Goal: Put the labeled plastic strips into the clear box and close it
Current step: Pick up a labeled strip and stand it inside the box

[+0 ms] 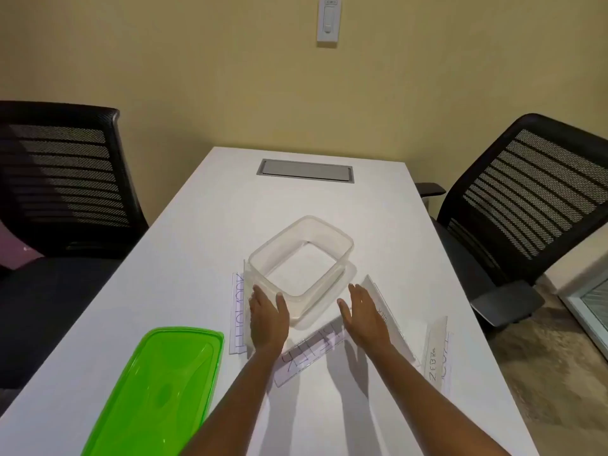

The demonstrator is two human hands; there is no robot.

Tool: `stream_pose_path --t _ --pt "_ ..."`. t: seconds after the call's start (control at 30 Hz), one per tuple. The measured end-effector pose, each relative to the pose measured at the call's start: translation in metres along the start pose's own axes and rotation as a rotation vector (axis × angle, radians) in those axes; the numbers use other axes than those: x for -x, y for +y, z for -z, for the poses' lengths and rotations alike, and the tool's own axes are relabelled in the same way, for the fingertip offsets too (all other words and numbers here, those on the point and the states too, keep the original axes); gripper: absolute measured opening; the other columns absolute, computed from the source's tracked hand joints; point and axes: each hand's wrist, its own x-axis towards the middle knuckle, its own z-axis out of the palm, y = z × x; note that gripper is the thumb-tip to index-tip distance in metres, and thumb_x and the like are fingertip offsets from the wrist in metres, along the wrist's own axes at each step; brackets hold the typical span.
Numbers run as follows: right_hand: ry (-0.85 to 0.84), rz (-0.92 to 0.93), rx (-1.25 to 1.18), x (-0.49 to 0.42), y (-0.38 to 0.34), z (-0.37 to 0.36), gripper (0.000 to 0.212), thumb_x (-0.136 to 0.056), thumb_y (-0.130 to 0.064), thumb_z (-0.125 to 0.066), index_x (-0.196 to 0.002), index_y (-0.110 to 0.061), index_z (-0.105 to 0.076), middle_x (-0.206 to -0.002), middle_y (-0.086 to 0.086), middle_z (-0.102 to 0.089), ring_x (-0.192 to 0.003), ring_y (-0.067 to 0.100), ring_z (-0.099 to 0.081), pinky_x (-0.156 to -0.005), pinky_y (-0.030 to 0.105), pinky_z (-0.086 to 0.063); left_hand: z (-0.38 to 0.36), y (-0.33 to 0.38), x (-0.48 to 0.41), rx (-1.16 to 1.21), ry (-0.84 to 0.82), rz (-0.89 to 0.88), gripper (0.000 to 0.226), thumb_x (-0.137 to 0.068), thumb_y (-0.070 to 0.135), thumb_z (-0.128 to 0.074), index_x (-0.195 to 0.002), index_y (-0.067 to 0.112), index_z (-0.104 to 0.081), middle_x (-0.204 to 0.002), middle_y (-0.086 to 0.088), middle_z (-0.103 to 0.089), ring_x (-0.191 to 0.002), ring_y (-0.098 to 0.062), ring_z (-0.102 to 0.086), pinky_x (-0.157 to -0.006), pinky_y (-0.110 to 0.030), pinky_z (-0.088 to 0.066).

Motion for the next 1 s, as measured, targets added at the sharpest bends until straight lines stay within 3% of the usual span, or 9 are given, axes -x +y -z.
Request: stream_pose_path --t 0.17,0.37,0.63,0.8,0.93,1.0 --pt "0.015 -0.055 -0.157 -0.036 -0.009 0.015 0.05 -0.1 -0.03 -0.036 -0.143 -0.005 -0.032 -0.149 0.013 -0.036 -0.136 0.024 -0.038 -0.11 0.034 -0.033 -0.003 0.017 -0.03 0.202 -0.054 0.18 0.057 -0.1 0.024 -0.037 -0.148 0.002 -0.018 -0.153 -0.022 -0.029 -0.14 -0.036 -0.033 -0.114 -0.04 -0.029" --pt "0.01 -0.081 -0.145 -0.086 -0.016 0.033 0.049 -0.1 -0.026 -0.036 -0.142 0.0 -0.033 -0.147 0.021 -0.036 -0.134 0.033 -0.04 -0.11 0.038 -0.033 -0.006 0.027 -0.05 0.154 -0.097 0.223 0.063 -0.093 0.011 -0.046 -0.148 0.004 -0.016 -0.149 -0.023 -0.036 -0.133 -0.039 -0.041 -0.106 -0.043 -0.038" --pt "-0.056 -0.176 -0.157 -0.137 -0.018 0.038 0.047 -0.1 -0.019 -0.037 -0.141 0.005 -0.032 -0.148 0.024 -0.033 -0.137 0.034 -0.034 -0.112 0.037 -0.028 -0.008 0.021 -0.065 0.065 -0.046 0.197 0.063 -0.092 0.007 -0.045 -0.148 0.006 -0.018 -0.145 -0.021 -0.042 -0.127 -0.039 -0.047 -0.1 -0.044 -0.043" --pt "-0.093 -0.232 -0.153 -0.154 -0.011 0.036 0.043 -0.097 -0.012 -0.042 -0.136 0.005 -0.038 -0.141 0.024 -0.043 -0.131 0.036 -0.041 -0.106 0.037 -0.034 -0.012 0.018 -0.068 0.055 -0.017 0.181 0.063 -0.092 0.009 -0.047 -0.149 0.006 -0.019 -0.146 -0.02 -0.042 -0.129 -0.038 -0.045 -0.103 -0.043 -0.041" --pt "-0.049 -0.268 -0.207 -0.156 -0.006 0.038 0.043 -0.092 -0.007 -0.049 -0.132 0.006 -0.045 -0.112 0.019 -0.053 -0.106 0.026 -0.05 -0.095 0.034 -0.039 -0.011 0.018 -0.07 0.012 -0.003 0.167 0.061 -0.093 0.008 -0.045 -0.148 0.005 -0.021 -0.145 -0.02 -0.043 -0.129 -0.039 -0.046 -0.104 -0.042 -0.04" --pt "-0.052 -0.299 -0.273 -0.154 -0.002 0.038 0.046 -0.091 -0.009 -0.051 -0.134 0.006 -0.043 -0.119 0.021 -0.055 -0.113 0.029 -0.053 -0.104 0.037 -0.039 -0.009 0.018 -0.073 -0.002 -0.008 0.166 0.059 -0.092 0.007 -0.044 -0.148 0.004 -0.023 -0.144 -0.021 -0.045 -0.128 -0.039 -0.047 -0.102 -0.04 -0.041"
